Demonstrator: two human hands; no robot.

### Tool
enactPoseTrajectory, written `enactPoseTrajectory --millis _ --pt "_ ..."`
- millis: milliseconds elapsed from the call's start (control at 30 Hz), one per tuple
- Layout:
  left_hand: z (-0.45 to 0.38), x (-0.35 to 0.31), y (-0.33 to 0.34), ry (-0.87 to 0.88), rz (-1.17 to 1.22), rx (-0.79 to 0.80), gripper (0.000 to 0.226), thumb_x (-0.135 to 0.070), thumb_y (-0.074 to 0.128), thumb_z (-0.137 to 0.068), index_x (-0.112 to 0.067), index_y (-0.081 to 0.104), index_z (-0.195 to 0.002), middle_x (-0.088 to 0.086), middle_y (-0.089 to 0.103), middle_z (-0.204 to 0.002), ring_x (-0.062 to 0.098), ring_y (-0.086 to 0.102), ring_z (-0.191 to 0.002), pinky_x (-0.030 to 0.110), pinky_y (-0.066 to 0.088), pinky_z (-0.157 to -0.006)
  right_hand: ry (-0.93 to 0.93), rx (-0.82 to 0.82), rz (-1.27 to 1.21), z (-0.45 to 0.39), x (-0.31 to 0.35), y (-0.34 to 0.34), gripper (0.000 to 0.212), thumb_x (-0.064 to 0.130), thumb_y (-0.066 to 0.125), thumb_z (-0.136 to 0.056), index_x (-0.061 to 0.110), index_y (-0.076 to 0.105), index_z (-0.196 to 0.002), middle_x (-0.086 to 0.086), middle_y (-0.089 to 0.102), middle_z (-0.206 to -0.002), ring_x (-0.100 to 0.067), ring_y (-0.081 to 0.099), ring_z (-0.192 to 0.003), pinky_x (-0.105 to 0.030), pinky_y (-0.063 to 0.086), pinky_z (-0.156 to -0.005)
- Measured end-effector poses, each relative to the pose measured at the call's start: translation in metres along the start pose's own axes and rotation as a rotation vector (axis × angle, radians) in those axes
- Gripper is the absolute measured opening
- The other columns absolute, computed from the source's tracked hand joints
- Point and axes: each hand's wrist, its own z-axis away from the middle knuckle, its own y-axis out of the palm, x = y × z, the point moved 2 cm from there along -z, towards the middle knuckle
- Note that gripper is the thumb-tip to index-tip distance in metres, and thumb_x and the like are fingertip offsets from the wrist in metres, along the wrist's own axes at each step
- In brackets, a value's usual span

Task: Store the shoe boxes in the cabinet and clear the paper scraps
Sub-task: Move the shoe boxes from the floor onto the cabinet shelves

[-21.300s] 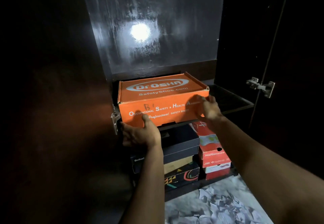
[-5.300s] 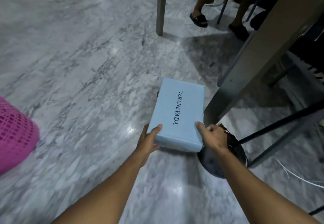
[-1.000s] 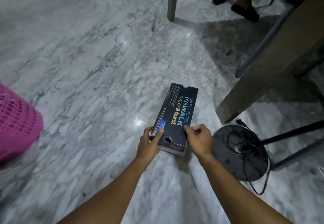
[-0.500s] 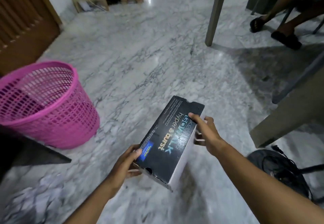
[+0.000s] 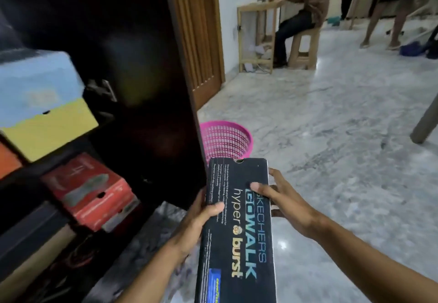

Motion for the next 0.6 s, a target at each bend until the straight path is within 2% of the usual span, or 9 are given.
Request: enactPoseTrajectory --millis 67,167,267,333,367,467,533,600 --pt "0.019 -0.02 -0.034 0.035 0.007 -0.081 0.073 -0.04 0.075 -0.073 -0.021 0.052 -0.139 0.012 0.07 -0.13 0.036 0.068 -0.119 0.053 0.055 -0.1 -0.056 0.111 -0.024 -0.004 0.023 0.036 0.074 0.061 0.071 -0.08 0.049 0.038 -0.144 0.007 0.077 -0.118 -0.012 0.074 -0.11 -0.045 0.059 -0.094" --pt "0.044 -0.053 -0.087 0.079 -0.019 -0.237 0.073 -0.045 0.074 -0.074 -0.019 0.055 -0.14 0.009 0.072 -0.128 0.029 0.071 -0.116 0.042 0.057 -0.095 -0.091 0.273 -0.045 -0.009 0.044 0.084 0.082 0.057 0.072 -0.081 0.059 0.027 -0.149 0.01 0.073 -0.127 -0.017 0.071 -0.118 -0.041 0.062 -0.091" --pt "0.066 -0.091 -0.13 0.147 -0.019 -0.362 0.065 -0.051 0.072 -0.077 -0.02 0.064 -0.133 0.005 0.074 -0.126 0.026 0.069 -0.119 0.04 0.054 -0.1 -0.082 0.423 -0.023 -0.01 0.054 0.125 0.101 0.068 0.081 -0.071 0.066 0.018 -0.15 -0.002 0.066 -0.14 -0.026 0.068 -0.125 -0.049 0.058 -0.101" --pt "0.076 -0.121 -0.154 0.24 -0.007 -0.469 0.051 -0.042 0.068 -0.082 -0.018 0.068 -0.127 0.002 0.077 -0.118 0.023 0.073 -0.111 0.029 0.059 -0.087 -0.142 0.539 0.03 -0.009 0.064 0.151 0.099 0.065 0.08 -0.076 0.068 0.015 -0.152 0.005 0.058 -0.15 -0.019 0.06 -0.135 -0.051 0.052 -0.108" --pt "0.08 -0.138 -0.164 0.291 -0.002 -0.517 0.047 -0.038 0.066 -0.083 -0.017 0.069 -0.125 0.003 0.078 -0.115 0.023 0.074 -0.108 0.028 0.06 -0.083 -0.18 0.577 0.044 -0.009 0.071 0.163 0.097 0.06 0.079 -0.08 0.067 0.015 -0.152 0.008 0.056 -0.151 -0.016 0.056 -0.139 -0.05 0.05 -0.11" --pt "0.086 -0.185 -0.191 0.407 -0.043 -0.583 0.047 -0.044 0.067 -0.084 -0.023 0.067 -0.126 0.004 0.075 -0.121 0.026 0.071 -0.114 0.043 0.055 -0.097 -0.271 0.561 0.004 -0.014 0.105 0.192 0.098 0.047 0.084 -0.08 0.06 0.022 -0.155 0.003 0.06 -0.148 -0.019 0.055 -0.14 -0.052 0.046 -0.114" --pt "0.087 -0.213 -0.209 0.431 -0.053 -0.625 0.052 -0.054 0.067 -0.084 -0.029 0.063 -0.129 -0.002 0.073 -0.124 0.019 0.069 -0.116 0.04 0.051 -0.099 -0.295 0.491 -0.085 -0.021 0.135 0.207 0.094 0.041 0.086 -0.075 0.052 0.034 -0.153 -0.008 0.065 -0.142 -0.03 0.062 -0.132 -0.06 0.046 -0.112" --pt "0.088 -0.244 -0.224 0.449 -0.084 -0.672 0.063 -0.067 0.064 -0.082 -0.037 0.056 -0.137 -0.01 0.067 -0.134 0.009 0.064 -0.121 0.033 0.047 -0.098 -0.308 0.455 -0.16 -0.026 0.172 0.222 0.084 0.038 0.082 -0.071 0.043 0.046 -0.147 -0.006 0.07 -0.134 -0.032 0.069 -0.122 -0.063 0.052 -0.103"
